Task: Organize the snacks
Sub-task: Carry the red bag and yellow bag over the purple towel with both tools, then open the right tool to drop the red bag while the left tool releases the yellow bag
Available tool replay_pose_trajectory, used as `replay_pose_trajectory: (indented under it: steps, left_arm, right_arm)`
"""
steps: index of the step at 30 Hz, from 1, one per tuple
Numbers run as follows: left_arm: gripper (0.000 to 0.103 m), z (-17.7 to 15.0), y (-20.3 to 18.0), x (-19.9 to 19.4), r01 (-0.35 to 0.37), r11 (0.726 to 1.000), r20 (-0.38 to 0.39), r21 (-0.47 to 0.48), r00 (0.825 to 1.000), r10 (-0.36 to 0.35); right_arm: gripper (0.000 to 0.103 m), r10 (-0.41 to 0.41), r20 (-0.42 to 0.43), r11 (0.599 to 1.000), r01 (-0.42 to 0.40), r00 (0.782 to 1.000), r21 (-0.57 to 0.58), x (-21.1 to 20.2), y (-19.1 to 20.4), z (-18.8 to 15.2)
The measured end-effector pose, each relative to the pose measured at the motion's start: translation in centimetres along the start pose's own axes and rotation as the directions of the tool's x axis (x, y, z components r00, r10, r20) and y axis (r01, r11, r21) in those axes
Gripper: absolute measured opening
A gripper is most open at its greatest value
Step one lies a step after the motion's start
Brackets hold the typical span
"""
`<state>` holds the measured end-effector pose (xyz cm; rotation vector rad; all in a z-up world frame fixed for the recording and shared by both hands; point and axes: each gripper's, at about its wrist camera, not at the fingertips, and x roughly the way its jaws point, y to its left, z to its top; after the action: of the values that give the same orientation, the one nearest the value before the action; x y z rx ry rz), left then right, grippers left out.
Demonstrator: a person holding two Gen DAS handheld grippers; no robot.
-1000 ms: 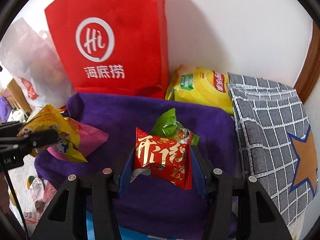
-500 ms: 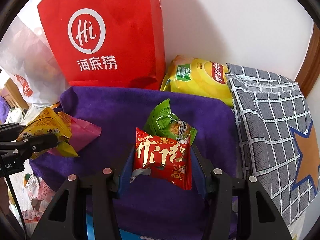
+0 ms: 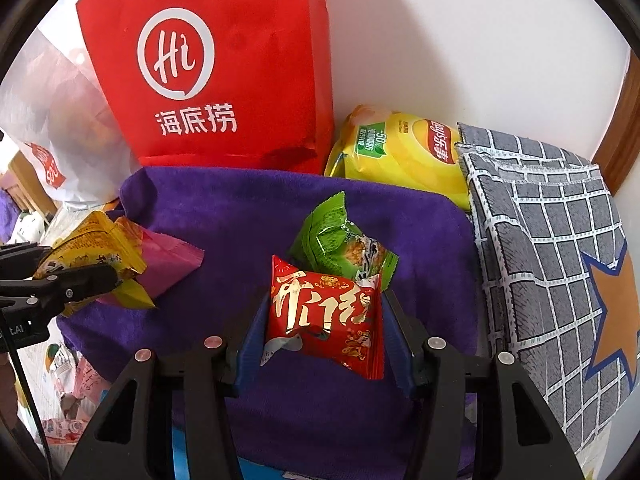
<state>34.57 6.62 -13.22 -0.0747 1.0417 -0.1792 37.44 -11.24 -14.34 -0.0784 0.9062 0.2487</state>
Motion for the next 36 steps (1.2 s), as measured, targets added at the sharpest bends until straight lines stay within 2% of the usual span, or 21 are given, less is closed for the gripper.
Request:
replay_pose_trajectory:
  steps: [14, 21, 24, 33, 36]
  left_arm:
    - [0.037, 0.1, 0.1, 0.1, 0.001, 1.000, 0.004, -0.004, 1.000, -0.001]
    - [0.037, 0.0, 0.0, 0.0, 0.002, 1.000, 0.006, 0.001, 1.000, -0.002]
    - [0.037, 0.0, 0.0, 0.1, 0.004, 1.000, 0.007, -0.002, 1.000, -0.004]
    - [0.037, 0.0, -0.1, 0.1, 0.009, 1.000, 0.001, -0.011, 1.000, -0.009]
    - [0.037, 0.1, -0.1, 0.0, 0.030, 0.999, -0.007, -0.013, 1.000, -0.030]
  right_arm:
    - [0.055, -0.008, -0.003, 1.000, 0.008, 1.000, -0.013, 0.2, 0.1, 0.0]
    - [0.061, 0.010, 0.004, 1.000, -0.010, 1.000, -0.018, -0.2, 0.7, 0.0]
    - [0.069, 0.019, 0.019, 1.000, -0.018, 1.000, -0.024, -0.6, 0.7, 0.1]
    - [0.069, 0.013, 0.067, 1.000, -0.014, 0.998, 0.018, -2.6, -0.1, 0.7]
    - [0.070, 0.005, 0.067, 1.000, -0.007, 0.998, 0.029, -3.0, -0.3, 0.6]
